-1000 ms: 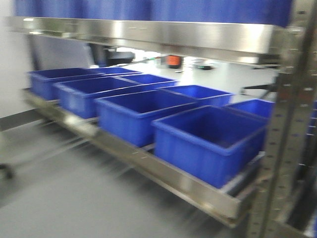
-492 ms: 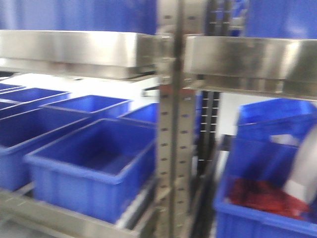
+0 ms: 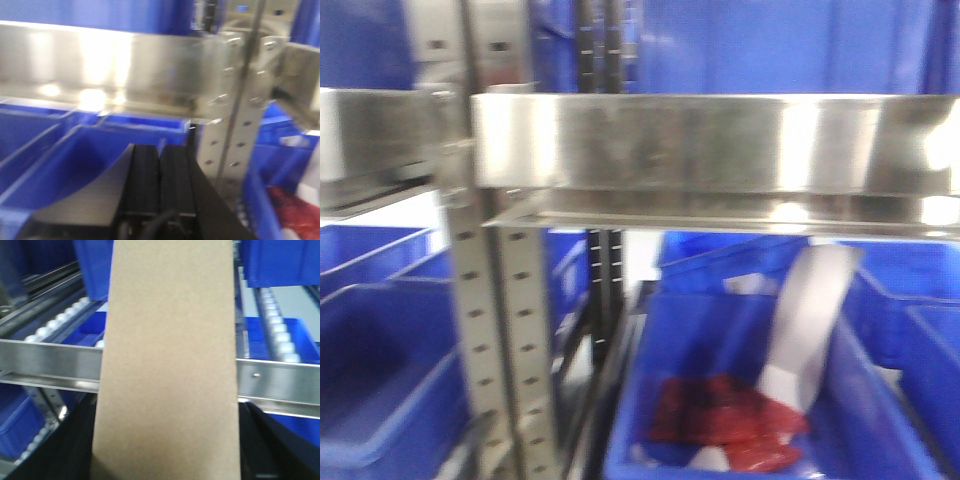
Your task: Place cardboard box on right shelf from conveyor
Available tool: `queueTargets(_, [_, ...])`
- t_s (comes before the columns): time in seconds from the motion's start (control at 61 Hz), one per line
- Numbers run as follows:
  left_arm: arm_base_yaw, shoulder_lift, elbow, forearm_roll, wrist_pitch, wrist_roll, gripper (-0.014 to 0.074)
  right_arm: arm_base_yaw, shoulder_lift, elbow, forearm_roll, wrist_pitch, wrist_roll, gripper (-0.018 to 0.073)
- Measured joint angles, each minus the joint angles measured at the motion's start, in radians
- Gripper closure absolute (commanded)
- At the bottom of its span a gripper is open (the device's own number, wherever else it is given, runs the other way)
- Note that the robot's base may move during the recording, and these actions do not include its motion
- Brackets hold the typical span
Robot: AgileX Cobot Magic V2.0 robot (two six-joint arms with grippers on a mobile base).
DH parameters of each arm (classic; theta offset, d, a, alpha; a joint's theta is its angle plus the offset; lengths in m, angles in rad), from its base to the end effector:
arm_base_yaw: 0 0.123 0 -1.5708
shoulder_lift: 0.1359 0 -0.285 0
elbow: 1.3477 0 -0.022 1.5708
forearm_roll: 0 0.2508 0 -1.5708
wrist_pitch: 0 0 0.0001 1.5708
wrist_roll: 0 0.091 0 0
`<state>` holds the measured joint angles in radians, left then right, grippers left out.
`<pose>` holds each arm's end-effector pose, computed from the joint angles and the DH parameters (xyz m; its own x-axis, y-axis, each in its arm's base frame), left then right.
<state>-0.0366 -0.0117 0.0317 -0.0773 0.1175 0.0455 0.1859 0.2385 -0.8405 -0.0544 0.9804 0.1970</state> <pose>0.0568 -0.0029 0.1925 -0.0513 -0.0294 -0.9982 0.0440 0.9985 -0.0317 0.0021 -0.0038 0.3776 -0.3012 0.1120 -0.9470 -0.0934 0.9848 0.1462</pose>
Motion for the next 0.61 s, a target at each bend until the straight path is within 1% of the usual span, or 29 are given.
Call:
queueTargets(0.328, [0.0, 0.0, 0.0, 0.0, 0.0, 0.0, 0.0713, 0.0, 0.0, 0.0, 0.0, 0.0, 0.0, 0.0419])
queueTargets(0.607, [0.013, 0.0, 0.0, 0.0, 0.0, 0.0, 0.0713, 0.0, 0.0, 0.0, 0.0, 0.0, 0.0, 0.0419])
